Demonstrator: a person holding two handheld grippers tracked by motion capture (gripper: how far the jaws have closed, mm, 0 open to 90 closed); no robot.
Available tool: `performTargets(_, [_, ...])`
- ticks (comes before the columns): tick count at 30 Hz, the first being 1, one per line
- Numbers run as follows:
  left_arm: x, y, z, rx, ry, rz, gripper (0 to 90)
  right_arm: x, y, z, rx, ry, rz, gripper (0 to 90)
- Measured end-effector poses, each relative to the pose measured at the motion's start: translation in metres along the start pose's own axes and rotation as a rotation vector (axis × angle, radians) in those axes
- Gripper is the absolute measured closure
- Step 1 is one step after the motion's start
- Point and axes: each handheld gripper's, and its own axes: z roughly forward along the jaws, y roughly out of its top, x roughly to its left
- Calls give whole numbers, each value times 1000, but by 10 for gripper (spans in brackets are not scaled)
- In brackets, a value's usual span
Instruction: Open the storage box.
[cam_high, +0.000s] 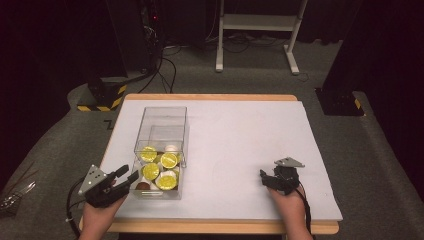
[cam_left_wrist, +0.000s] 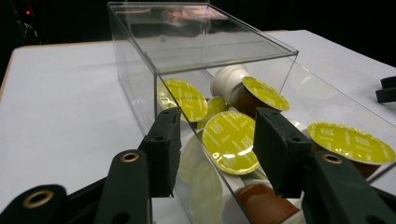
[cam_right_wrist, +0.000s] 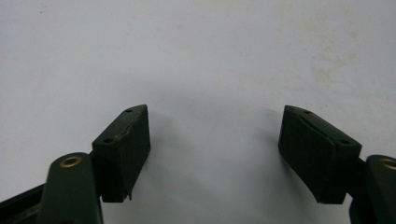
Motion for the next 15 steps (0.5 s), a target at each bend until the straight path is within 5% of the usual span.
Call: performTargets(15, [26,12,6,-6,73,20,531,3,-1,-4,-35,13,-19,318])
